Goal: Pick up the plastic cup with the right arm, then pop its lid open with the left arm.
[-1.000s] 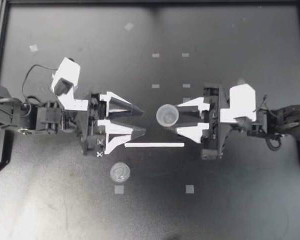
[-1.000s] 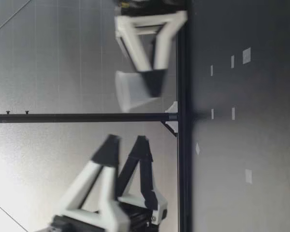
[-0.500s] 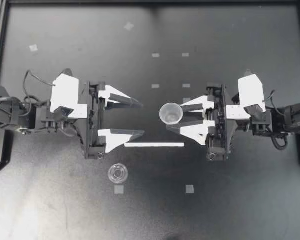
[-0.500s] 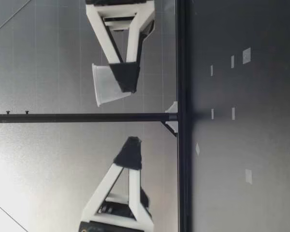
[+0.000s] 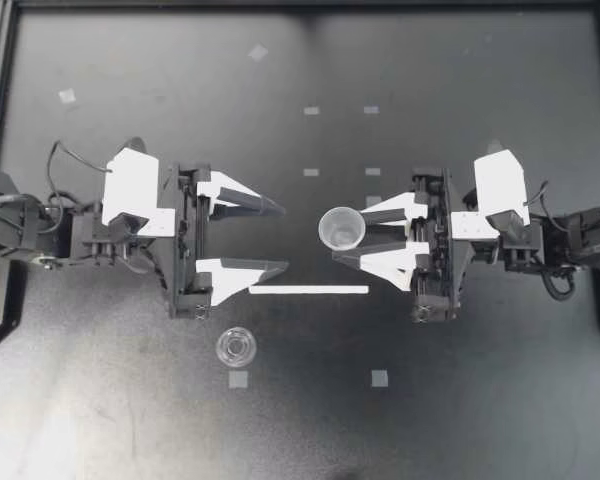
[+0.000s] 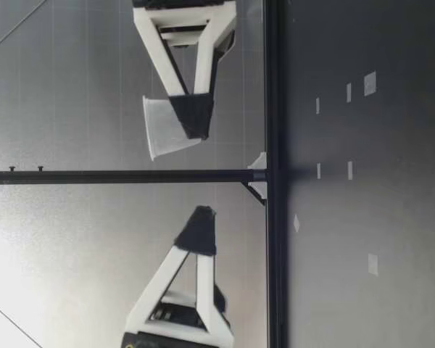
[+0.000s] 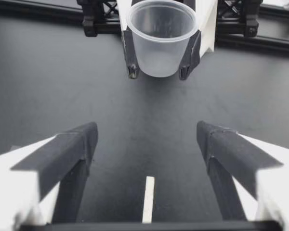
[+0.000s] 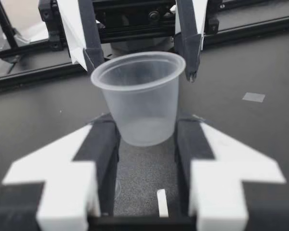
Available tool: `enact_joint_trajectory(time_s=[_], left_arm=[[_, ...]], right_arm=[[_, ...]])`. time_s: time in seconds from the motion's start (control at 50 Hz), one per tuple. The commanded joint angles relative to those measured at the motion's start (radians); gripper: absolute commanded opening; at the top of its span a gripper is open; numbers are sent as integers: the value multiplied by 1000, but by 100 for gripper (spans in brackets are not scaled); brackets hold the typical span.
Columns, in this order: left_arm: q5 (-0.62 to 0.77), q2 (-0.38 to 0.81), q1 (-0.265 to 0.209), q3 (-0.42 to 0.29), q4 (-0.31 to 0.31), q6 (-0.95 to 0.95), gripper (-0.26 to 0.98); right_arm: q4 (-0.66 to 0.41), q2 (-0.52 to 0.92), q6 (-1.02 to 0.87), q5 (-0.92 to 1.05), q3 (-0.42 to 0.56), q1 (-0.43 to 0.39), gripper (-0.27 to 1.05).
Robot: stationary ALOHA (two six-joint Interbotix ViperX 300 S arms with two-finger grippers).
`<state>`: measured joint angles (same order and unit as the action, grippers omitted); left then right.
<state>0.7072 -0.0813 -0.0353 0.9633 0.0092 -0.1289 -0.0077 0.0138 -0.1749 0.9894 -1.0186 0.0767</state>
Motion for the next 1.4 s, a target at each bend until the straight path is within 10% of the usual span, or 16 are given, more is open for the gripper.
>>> enact_joint_trajectory(time_s=[0.0,1.38], left_arm=[[2,-11,-3,-11,-2,-2,74],[2,6,-3,-18,-2,-2,74]], right_arm=[[-2,-8,2,5,8,5,34],[-2,3,2,3,11,6,34]])
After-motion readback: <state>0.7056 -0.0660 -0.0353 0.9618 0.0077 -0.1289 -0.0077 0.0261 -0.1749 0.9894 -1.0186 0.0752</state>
